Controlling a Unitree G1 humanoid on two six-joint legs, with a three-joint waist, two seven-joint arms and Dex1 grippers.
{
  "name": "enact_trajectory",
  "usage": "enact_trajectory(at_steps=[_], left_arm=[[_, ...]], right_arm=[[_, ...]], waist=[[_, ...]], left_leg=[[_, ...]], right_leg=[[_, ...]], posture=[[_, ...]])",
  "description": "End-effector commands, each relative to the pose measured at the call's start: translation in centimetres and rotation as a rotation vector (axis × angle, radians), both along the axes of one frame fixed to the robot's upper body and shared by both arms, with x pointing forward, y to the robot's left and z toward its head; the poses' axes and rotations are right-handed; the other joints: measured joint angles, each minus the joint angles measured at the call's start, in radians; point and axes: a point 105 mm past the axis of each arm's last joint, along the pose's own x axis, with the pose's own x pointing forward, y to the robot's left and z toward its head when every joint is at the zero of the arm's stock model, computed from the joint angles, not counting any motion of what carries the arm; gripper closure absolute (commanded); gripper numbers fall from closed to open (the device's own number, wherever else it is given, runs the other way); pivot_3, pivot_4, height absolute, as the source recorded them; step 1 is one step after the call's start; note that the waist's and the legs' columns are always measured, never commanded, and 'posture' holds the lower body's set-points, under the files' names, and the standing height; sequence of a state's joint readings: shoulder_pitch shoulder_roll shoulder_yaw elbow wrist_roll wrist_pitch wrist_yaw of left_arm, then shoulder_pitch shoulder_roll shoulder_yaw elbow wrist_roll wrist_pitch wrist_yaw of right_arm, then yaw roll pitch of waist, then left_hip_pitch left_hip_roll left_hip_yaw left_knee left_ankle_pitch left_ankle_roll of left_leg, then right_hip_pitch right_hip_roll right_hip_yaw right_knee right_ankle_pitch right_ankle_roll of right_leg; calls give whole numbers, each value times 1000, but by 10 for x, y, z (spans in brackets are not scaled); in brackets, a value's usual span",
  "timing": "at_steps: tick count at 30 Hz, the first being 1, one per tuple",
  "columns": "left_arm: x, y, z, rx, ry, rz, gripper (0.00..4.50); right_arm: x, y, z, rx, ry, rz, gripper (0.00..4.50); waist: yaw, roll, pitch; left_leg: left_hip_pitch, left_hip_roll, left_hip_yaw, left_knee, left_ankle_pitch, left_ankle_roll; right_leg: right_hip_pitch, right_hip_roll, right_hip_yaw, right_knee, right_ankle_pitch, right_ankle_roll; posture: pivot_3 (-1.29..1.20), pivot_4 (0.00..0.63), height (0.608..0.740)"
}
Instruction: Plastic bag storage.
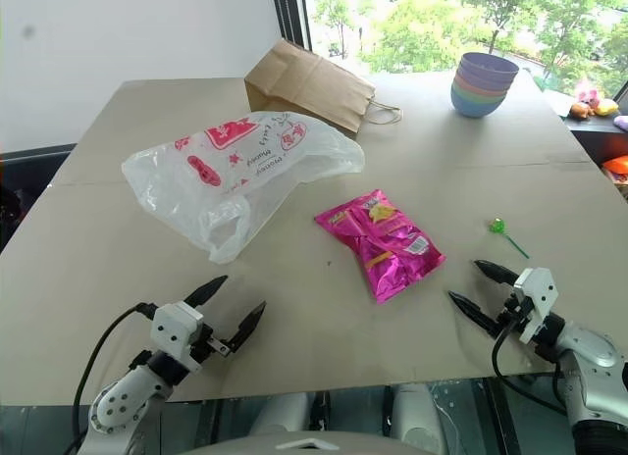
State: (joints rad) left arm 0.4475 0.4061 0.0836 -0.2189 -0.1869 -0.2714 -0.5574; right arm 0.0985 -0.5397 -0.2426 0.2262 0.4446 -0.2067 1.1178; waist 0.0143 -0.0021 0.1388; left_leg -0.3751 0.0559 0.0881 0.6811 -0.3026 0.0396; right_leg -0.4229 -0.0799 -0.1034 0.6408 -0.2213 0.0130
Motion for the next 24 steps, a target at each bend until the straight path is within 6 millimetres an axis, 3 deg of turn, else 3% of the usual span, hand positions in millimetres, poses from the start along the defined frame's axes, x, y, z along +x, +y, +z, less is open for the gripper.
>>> enact_trajectory(at_steps=[1, 24], left_arm=[[-4, -2, -6, -3, 27, -7, 0], [-5, -5, -4, -44, 1, 23, 0]], right_arm=[[-1, -6, 0, -9, 1, -13, 50], [4, -6, 3, -17, -8, 3, 50]], waist=[[0, 0, 0], [0, 0, 0]], left_leg=[[0, 0, 0, 0, 0, 0], [0, 0, 0, 2, 0, 0]], right_leg=[[0, 0, 0, 0, 0, 0], [0, 0, 0, 0, -1, -1]], posture=[[0, 150, 740], [0, 150, 740]])
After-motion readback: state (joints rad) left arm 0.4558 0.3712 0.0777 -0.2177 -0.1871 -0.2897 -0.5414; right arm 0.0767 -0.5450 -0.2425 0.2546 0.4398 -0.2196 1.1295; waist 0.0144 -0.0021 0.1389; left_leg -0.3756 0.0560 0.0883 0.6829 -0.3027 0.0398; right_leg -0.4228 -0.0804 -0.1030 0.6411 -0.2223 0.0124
